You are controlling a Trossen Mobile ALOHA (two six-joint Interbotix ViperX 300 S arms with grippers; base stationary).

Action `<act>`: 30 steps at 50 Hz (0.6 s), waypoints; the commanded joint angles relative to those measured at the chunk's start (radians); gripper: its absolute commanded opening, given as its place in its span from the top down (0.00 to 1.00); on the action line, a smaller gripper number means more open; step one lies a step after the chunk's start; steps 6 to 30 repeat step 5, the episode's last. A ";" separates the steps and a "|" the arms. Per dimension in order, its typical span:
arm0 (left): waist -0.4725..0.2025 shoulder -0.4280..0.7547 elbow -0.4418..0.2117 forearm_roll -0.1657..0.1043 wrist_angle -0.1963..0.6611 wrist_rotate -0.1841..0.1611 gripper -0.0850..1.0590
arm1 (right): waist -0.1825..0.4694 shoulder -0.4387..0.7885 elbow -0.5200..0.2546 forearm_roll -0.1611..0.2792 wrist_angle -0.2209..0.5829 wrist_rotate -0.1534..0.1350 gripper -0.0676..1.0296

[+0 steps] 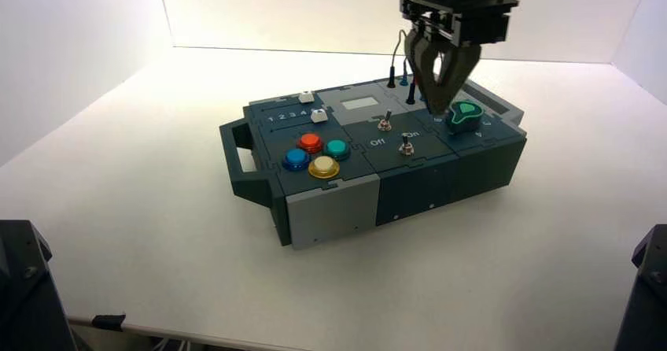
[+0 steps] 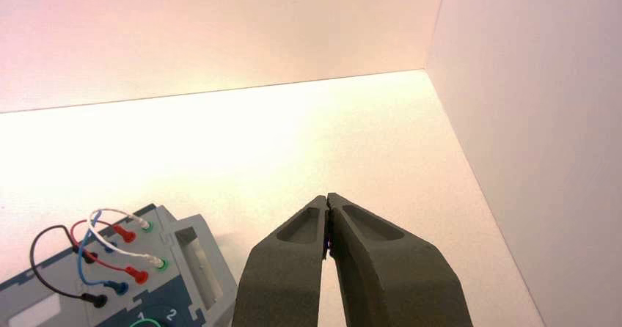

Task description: Turn the knob to position 5.

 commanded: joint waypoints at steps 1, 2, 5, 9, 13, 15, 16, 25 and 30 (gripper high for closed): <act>0.017 -0.052 -0.020 0.002 0.002 -0.005 0.95 | 0.012 0.008 -0.028 0.009 -0.014 0.002 0.96; 0.018 -0.052 -0.021 0.002 0.002 -0.003 0.95 | 0.012 0.008 -0.028 0.009 -0.014 0.002 0.96; 0.026 -0.054 -0.025 0.002 0.002 -0.003 0.95 | 0.015 0.008 -0.028 0.011 -0.014 0.002 0.96; 0.026 -0.054 -0.025 0.002 0.002 -0.003 0.95 | 0.015 0.008 -0.028 0.011 -0.014 0.002 0.96; 0.026 -0.054 -0.025 0.002 0.002 -0.003 0.95 | 0.015 0.008 -0.028 0.011 -0.014 0.002 0.96; 0.026 -0.054 -0.025 0.002 0.002 -0.003 0.95 | 0.015 0.008 -0.028 0.011 -0.014 0.002 0.96; 0.026 -0.054 -0.025 0.002 0.002 -0.003 0.95 | 0.015 0.008 -0.028 0.011 -0.014 0.002 0.96; 0.026 -0.054 -0.025 0.002 0.002 -0.003 0.95 | 0.015 0.008 -0.028 0.011 -0.014 0.002 0.96; 0.026 -0.054 -0.025 0.002 0.002 -0.003 0.95 | 0.015 0.008 -0.028 0.011 -0.014 0.002 0.96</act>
